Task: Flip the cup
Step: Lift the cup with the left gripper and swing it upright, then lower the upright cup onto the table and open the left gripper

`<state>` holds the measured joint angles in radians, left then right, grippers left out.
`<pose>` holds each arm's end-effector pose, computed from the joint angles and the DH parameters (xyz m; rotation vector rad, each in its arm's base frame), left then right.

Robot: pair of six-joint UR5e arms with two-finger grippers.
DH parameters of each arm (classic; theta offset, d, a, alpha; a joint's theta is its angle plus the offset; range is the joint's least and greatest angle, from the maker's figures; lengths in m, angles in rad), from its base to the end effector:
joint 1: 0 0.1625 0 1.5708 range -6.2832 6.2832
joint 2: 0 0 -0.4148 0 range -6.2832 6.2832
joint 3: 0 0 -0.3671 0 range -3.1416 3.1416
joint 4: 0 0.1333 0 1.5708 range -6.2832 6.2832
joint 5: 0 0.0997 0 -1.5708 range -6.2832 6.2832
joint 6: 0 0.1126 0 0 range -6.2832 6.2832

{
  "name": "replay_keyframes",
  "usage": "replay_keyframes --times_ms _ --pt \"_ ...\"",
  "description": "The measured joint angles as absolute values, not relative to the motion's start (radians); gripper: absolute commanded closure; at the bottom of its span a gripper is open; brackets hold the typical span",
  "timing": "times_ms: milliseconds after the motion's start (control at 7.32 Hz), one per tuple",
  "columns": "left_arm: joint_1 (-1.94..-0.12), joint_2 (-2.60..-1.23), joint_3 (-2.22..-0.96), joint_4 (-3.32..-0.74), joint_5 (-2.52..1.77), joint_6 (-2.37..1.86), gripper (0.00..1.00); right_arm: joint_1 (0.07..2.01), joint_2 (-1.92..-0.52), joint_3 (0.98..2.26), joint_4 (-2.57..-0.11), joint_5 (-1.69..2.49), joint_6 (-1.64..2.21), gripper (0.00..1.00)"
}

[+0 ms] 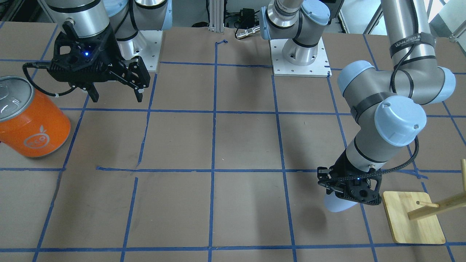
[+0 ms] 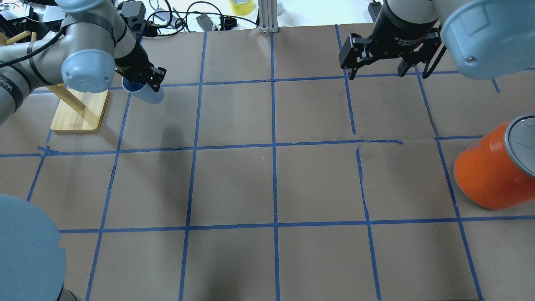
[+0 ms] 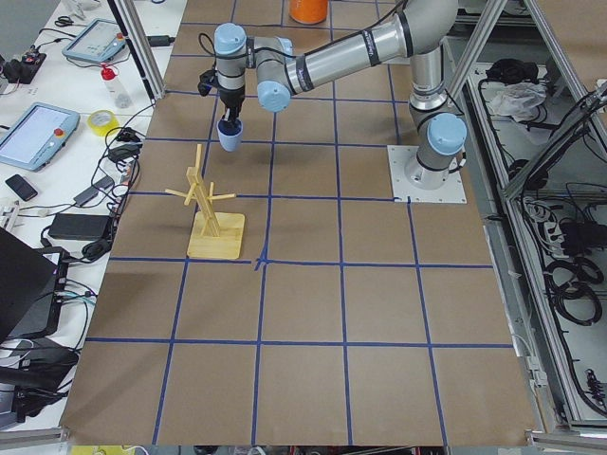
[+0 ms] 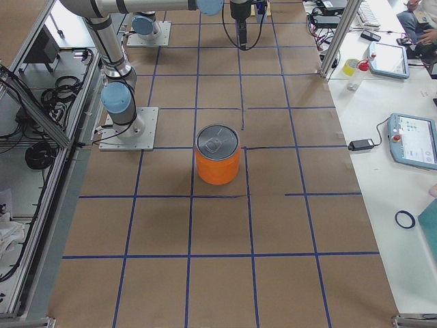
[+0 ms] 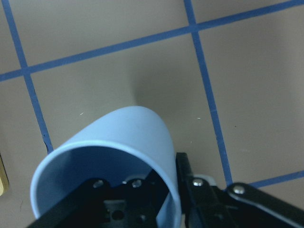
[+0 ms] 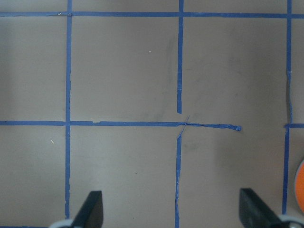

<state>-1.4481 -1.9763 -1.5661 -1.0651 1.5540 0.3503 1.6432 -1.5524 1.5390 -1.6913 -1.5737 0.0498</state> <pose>-0.0592 -0.6245 0.2989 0.3567 3.1085 -0.1658 0.1680 -0.4776 0.4839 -0.0351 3.1291 -0.2097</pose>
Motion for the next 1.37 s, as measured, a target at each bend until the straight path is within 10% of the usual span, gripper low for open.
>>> replay_keyframes --times_ms 1093,1366 --pt "-1.466 -2.069 -1.574 -1.005 1.597 0.342 1.0 1.643 -1.552 1.539 -1.695 -1.578 0.046 0.0" --pt "-1.467 -2.078 -1.585 -0.996 1.598 0.34 0.71 1.643 -1.552 1.54 -1.696 -1.578 0.046 0.0"
